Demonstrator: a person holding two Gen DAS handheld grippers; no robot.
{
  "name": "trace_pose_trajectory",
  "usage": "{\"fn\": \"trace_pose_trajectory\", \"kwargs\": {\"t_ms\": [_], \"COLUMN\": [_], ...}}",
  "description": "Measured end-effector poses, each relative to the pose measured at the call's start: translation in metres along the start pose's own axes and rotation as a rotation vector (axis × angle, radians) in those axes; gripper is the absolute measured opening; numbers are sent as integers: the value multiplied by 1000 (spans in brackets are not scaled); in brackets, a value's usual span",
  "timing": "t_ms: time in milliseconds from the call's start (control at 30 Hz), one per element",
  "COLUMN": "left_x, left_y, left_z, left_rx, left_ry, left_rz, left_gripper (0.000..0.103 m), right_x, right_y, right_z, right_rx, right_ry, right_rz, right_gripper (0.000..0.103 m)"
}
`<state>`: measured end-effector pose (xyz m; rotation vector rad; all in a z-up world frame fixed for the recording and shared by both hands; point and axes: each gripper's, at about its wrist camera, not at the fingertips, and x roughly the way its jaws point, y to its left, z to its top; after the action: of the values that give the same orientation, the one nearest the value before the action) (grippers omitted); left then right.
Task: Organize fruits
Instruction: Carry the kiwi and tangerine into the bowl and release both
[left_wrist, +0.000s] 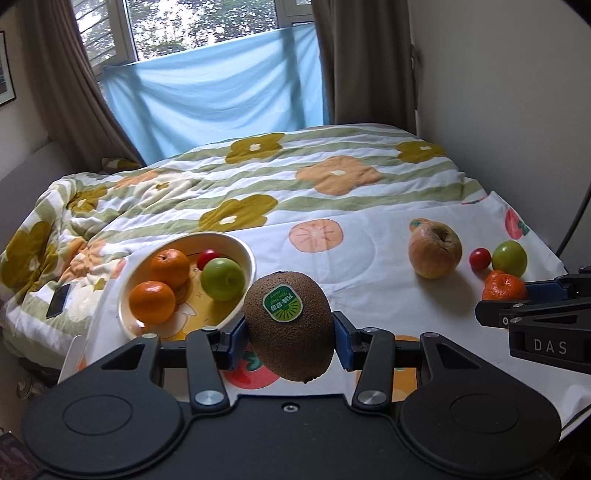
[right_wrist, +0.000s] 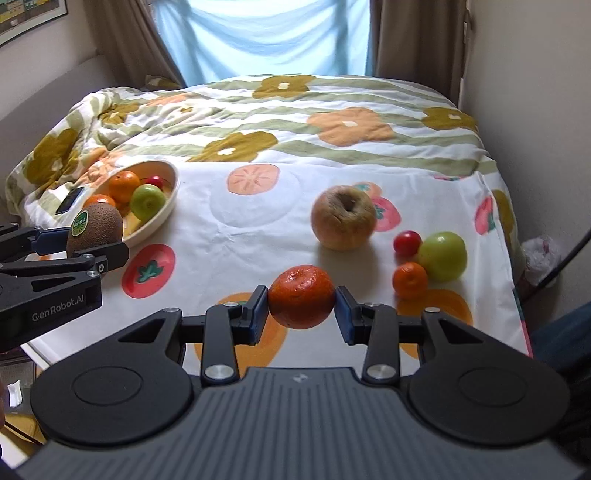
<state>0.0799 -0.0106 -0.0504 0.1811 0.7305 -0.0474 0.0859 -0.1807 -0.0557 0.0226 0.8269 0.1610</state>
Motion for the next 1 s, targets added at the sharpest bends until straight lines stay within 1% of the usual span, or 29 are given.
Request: {"fn": "trace_pose_trajectory", "kwargs": {"t_ms": [133,267,467,700,833,1000], "left_x": [-6,-2,17,48,71,95], "left_y": [21,41,72,94,104,110], "left_z": [3,5,8,16,18,18], "left_rx": [-51,-73,-103,-89,-73,-45], "left_ry": [-2,2,19,47,67,89], "left_rz": [45,84,104,103,68,47], "left_gripper": [52,52,52,52,52,52], "right_x": [5,17,39,74,94,118], "right_y": [22,45,78,111,125,136], "right_z": [14,30,55,84,97,107], "right_rx": [-53,-89,-126,-146,-156,-155], "right_ry": [-9,-13,-26,-20,-14,7], "right_rz": [68,122,157,175,174,163], "right_gripper": [54,54,54,54,54,54]}}
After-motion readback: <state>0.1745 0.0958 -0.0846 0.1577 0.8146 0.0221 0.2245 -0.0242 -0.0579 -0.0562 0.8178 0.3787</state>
